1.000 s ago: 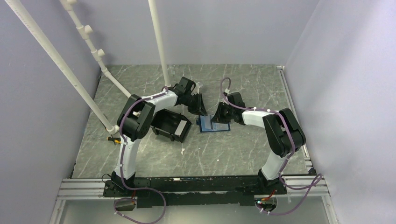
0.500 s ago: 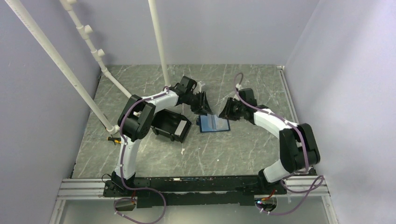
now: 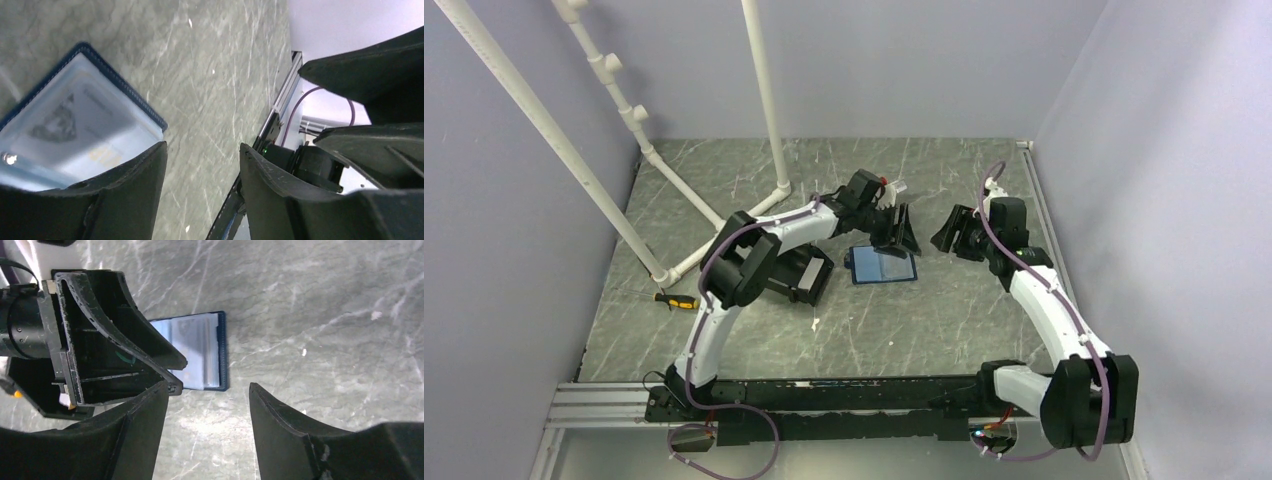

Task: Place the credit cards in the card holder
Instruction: Insert the credit card into the card holder, then pick up the credit card from the storage box.

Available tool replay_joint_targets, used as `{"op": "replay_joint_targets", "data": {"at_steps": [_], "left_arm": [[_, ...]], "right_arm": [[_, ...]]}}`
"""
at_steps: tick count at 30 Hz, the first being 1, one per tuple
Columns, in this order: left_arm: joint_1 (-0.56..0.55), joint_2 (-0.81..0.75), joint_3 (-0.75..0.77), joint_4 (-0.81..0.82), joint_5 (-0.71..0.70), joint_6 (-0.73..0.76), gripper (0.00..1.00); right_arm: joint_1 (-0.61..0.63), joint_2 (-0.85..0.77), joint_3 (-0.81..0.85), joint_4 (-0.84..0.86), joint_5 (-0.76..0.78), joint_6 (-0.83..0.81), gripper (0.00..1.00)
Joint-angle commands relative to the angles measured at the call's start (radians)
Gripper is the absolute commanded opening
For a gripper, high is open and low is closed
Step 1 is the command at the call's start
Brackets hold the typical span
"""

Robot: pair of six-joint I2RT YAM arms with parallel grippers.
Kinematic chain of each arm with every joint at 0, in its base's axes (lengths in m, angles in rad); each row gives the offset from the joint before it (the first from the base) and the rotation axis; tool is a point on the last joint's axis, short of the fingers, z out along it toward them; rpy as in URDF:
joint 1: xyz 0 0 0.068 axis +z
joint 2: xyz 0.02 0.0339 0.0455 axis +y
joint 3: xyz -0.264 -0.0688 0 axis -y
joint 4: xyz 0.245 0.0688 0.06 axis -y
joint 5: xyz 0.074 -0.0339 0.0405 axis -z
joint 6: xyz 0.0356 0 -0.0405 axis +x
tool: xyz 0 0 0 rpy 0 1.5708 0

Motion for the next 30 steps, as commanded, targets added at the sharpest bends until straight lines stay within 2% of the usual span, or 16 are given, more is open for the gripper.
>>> {"op": "replay_joint_targets", "data": {"at_steps": [1,7,10,13,16,20,25,30], "left_arm": [[0.04,-0.191,-0.032,-0.137,-0.054,0.144,0.61],[0.142,-0.478,-0.236,-0.323,-0.09,0.29,0.67],[0.184,-0.591,-0.293,-0.464,-0.137,0.374,0.69],[0.226,-0.675,-0.328,-0.606,-0.19,0.443,0.71],[0.267,-0.737,-0.352,-0.682,-0.25,0.469,0.76],[0.308,-0.784,-0.417,-0.675,-0.264,0.487,0.82],[0.319,-0.717,-0.434,-0.658,-0.254,0.544,0.84],[0.321,-0.624,-0.437,-0.602,-0.238,0.552,0.84]], "right_arm": [[0.026,0.036,0.024,0.0,-0.132,-0.082,0.62],[0.142,0.157,0.017,0.113,-0.227,-0.059,0.58],[0.204,0.288,0.061,0.162,-0.306,-0.041,0.45],[0.216,0.38,0.074,0.211,-0.342,-0.007,0.35],[0.213,0.445,0.089,0.198,-0.298,-0.011,0.3],[0.207,0.514,0.104,0.138,-0.169,-0.032,0.24],[0.221,0.465,0.088,0.14,-0.155,-0.049,0.28],[0.301,0.385,0.13,0.108,-0.12,-0.059,0.46]]}}
